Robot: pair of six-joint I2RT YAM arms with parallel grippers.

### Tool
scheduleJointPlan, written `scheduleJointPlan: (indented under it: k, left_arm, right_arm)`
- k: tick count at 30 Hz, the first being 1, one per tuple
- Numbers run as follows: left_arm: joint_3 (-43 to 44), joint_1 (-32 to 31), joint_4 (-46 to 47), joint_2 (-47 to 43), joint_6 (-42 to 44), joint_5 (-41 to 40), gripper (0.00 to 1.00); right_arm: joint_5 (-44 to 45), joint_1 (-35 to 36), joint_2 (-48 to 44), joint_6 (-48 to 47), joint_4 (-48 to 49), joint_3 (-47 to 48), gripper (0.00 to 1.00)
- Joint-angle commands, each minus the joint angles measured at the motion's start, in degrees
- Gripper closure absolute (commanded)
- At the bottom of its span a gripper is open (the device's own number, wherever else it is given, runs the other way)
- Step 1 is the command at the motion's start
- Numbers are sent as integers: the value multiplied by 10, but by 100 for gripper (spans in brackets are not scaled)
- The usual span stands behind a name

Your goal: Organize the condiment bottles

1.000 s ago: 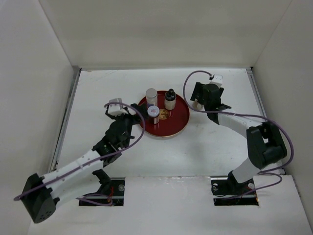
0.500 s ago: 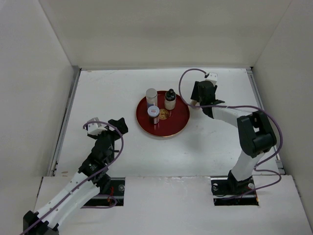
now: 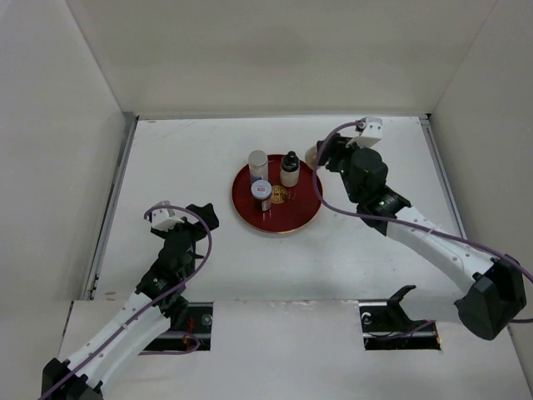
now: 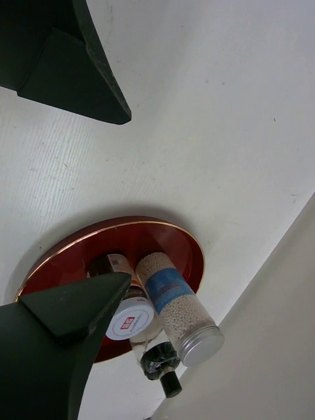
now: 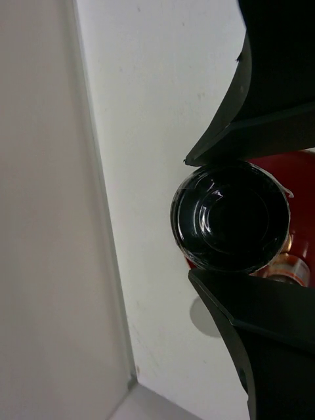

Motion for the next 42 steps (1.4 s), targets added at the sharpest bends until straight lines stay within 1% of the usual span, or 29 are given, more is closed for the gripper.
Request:
scheduleJointPlan:
  k: [1,5,8,14,18,21,23,28,34,37,39,42]
  left_arm:
    - [-5,7,31,7,2,9,0]
    - [-9,10,34,8,0,0,0]
    - [-9,14,34,13,-3,9,0]
    - [-11,14,42,23,-3,10,0]
    - [-9,14,46,35,-3,7,0]
    - [5,14,41,75,-3,10,0]
    - [17,8,41,100,-2,8,0]
    - [38,1,38,156,-5,11,0]
    - [58,-14,32,199,-1,11,0]
    - [65,-18,34,208,-1,15,0]
    - [65,-25,38,213,-3,9,0]
    - [69,-33,41,219,3,14,0]
  right_arm:
    - [9,33,32,19,20,-29,40]
    - [16,64,80,29,44,-44,40]
    - [16,78,127,40,61,-47,40]
    - [36,103,200,29,67,-26,37]
    - [37,113,226,21,66,-17,23]
    - [38,114,224,29,62,-15,7]
    - [44,120,201,23,59,-16,1]
    - [61,122,72,19,52,-52,0]
    - [66,102,-101,34,42,-154,0]
    - [78,75,-170,51,44,-228,0]
    - [79,39,-203,62,47,-276,0]
    - [60,-15,-221,124,47,-316,0]
